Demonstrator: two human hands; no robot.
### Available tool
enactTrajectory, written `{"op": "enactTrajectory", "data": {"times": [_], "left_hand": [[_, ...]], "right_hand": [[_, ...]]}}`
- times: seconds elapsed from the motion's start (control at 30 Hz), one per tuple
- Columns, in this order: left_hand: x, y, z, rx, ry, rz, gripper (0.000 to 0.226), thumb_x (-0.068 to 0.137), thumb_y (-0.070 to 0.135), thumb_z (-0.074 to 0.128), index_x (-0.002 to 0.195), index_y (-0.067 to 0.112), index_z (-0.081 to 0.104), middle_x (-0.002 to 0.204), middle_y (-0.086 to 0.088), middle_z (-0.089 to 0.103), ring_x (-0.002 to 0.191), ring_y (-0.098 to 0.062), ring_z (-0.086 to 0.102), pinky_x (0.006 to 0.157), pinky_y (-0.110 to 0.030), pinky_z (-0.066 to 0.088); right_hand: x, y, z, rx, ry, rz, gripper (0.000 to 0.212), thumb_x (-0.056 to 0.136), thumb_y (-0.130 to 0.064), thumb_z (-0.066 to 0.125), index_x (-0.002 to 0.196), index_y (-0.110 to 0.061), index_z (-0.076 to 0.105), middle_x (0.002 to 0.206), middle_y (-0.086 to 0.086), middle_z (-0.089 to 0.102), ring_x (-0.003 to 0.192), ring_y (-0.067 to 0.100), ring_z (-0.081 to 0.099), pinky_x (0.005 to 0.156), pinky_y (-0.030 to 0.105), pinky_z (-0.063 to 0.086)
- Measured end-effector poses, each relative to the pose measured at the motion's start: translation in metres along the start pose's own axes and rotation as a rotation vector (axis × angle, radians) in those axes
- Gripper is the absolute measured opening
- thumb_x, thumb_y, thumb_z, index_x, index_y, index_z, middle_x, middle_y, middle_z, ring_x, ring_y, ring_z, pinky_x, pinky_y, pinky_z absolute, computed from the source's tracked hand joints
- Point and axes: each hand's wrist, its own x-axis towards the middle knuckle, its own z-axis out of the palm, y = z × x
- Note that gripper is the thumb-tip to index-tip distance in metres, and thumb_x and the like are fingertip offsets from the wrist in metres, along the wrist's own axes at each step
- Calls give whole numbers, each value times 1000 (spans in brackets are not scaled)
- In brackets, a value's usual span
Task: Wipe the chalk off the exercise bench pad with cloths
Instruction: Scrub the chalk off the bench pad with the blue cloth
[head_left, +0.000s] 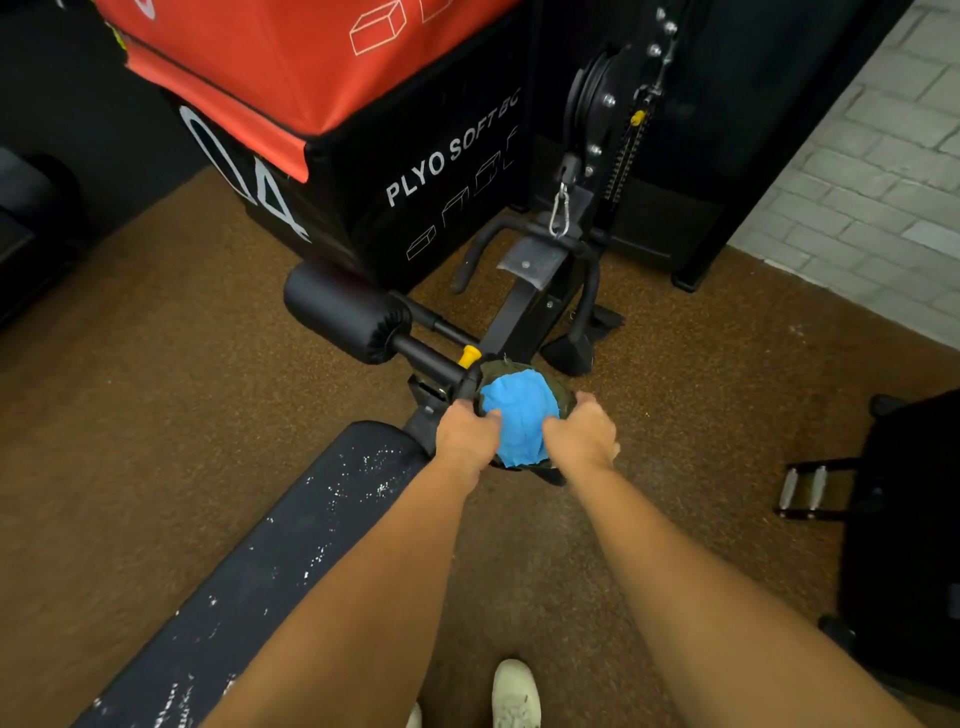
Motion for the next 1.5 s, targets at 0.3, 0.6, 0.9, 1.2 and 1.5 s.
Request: {"op": "enactTrajectory", "data": {"times": [0.3, 0.6, 0.9, 1.2, 1.5], "left_hand": [[-16, -32, -22, -172, 111, 16, 15, 91, 24, 57, 89, 9, 56, 88, -5, 62, 84, -21, 60, 73, -35, 48], [-25, -89, -63, -223, 146, 3, 29, 88, 16, 61, 115, 17, 50, 108, 0, 62, 98, -17, 60, 88, -42, 52], [-13, -154, -90, -64, 269, -60, 25, 84, 9, 66, 109, 13, 67, 91, 7, 64, 87, -13, 60, 82, -28, 50], [16, -200, -97, -148, 340, -79, 32, 84, 1, 63, 115, 9, 66, 102, 1, 70, 91, -7, 63, 91, -25, 50], [41, -231, -107, 62, 328, 28, 36, 87, -2, 51, 119, 10, 62, 117, -4, 62, 111, -18, 56, 94, -21, 41]], "right_hand": [[-29, -6, 14, 160, 2, -273, 26, 97, -21, 52, 119, -8, 54, 118, 15, 58, 111, 30, 57, 82, 31, 44], [-64, 2, 63, 45, -187, -461, 31, 96, -12, 53, 126, -20, 50, 122, 11, 58, 113, 26, 57, 87, 37, 52], [-62, 19, 136, -125, -294, -452, 42, 92, -8, 57, 132, -21, 52, 130, 7, 55, 122, 27, 53, 92, 42, 53], [-52, 26, 195, -85, -214, -398, 43, 89, -4, 58, 127, -24, 54, 119, 9, 64, 112, 29, 60, 89, 41, 54], [-45, 27, 232, -314, -56, -598, 54, 84, -8, 62, 135, -18, 47, 139, 8, 45, 126, 27, 39, 97, 43, 39]]}}
